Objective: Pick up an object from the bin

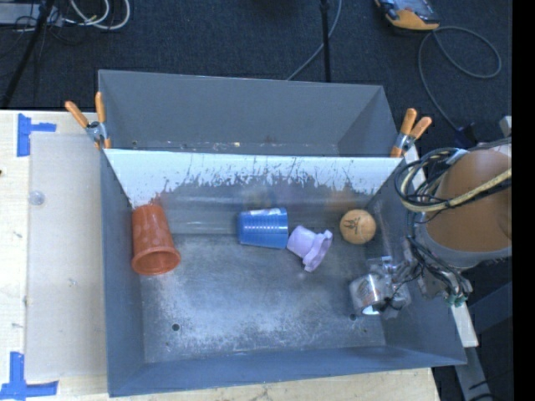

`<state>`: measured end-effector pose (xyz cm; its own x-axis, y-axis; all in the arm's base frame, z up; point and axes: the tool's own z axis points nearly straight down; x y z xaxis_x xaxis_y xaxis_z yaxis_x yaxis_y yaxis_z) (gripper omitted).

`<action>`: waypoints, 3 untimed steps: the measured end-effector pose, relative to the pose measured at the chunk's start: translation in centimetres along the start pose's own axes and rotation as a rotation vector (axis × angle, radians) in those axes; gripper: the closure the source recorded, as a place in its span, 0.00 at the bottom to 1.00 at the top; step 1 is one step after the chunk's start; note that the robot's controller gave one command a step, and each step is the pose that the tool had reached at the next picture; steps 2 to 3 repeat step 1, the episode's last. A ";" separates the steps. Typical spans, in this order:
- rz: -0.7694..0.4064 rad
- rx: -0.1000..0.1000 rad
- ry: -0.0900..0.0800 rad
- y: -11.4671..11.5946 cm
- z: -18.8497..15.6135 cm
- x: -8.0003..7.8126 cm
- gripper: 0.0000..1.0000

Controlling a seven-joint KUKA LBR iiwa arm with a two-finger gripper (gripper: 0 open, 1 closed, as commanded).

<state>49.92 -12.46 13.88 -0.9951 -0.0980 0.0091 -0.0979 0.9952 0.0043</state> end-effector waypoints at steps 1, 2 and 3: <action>0.012 0.001 -0.003 0.4 -7.8 -0.8 1.00; 0.012 0.001 -0.003 0.4 -7.8 -0.8 1.00; 0.012 0.001 -0.003 0.4 -7.8 -0.8 1.00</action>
Offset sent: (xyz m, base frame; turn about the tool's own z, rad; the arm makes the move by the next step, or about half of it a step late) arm 0.0000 0.0000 0.0000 0.0000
